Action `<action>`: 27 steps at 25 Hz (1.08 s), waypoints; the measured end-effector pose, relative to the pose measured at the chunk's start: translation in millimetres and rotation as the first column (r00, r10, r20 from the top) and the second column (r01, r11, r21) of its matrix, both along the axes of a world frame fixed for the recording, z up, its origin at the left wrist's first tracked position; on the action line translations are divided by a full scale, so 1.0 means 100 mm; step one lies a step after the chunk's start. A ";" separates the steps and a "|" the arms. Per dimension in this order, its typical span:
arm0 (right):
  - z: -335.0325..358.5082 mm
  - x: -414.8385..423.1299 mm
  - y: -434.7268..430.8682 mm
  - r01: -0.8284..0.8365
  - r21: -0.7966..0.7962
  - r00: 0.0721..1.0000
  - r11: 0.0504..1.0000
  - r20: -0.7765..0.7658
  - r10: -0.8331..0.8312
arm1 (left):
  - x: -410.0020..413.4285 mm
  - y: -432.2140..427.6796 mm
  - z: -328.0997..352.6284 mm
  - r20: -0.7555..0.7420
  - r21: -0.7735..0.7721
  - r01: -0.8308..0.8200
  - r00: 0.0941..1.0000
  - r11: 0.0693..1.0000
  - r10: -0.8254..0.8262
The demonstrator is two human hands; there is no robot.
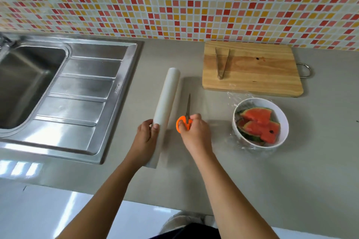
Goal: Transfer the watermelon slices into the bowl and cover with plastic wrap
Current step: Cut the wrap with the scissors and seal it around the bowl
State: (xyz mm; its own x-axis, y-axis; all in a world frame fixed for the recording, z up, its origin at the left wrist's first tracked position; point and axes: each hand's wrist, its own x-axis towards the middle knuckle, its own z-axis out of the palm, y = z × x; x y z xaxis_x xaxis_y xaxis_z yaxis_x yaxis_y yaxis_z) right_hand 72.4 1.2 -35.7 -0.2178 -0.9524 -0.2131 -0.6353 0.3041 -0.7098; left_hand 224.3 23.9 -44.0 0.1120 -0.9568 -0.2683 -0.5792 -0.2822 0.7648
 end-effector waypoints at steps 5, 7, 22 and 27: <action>0.04 0.05 0.07 -0.038 0.121 0.964 0.992 -0.257 0.069 | -0.04 0.15 -0.07 0.017 0.030 -0.025 1.000 0.999 0.024; 0.03 0.03 0.07 -0.066 0.146 0.939 0.987 -0.325 0.111 | -0.06 0.19 -0.06 0.037 0.025 -0.039 0.999 0.999 0.038; 0.39 -0.59 0.07 0.013 -0.250 0.998 0.968 -0.048 -0.026 | -0.40 0.18 0.31 0.070 -0.332 -0.072 0.992 0.941 0.101; 0.47 -1.82 -0.15 0.218 -0.313 0.973 0.924 0.000 -0.230 | -1.17 -0.05 0.25 -0.221 0.001 0.082 0.972 0.997 -0.080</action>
State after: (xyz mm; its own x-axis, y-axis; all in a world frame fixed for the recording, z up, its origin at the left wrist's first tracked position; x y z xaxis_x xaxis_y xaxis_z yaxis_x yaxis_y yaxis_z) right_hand -109.1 -13.8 11.0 -0.4351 -0.8953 0.0956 -0.6032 0.2111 -0.7692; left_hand 107.5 18.6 -19.1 -0.0291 -0.9573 -0.2876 -0.4176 -0.2497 0.8736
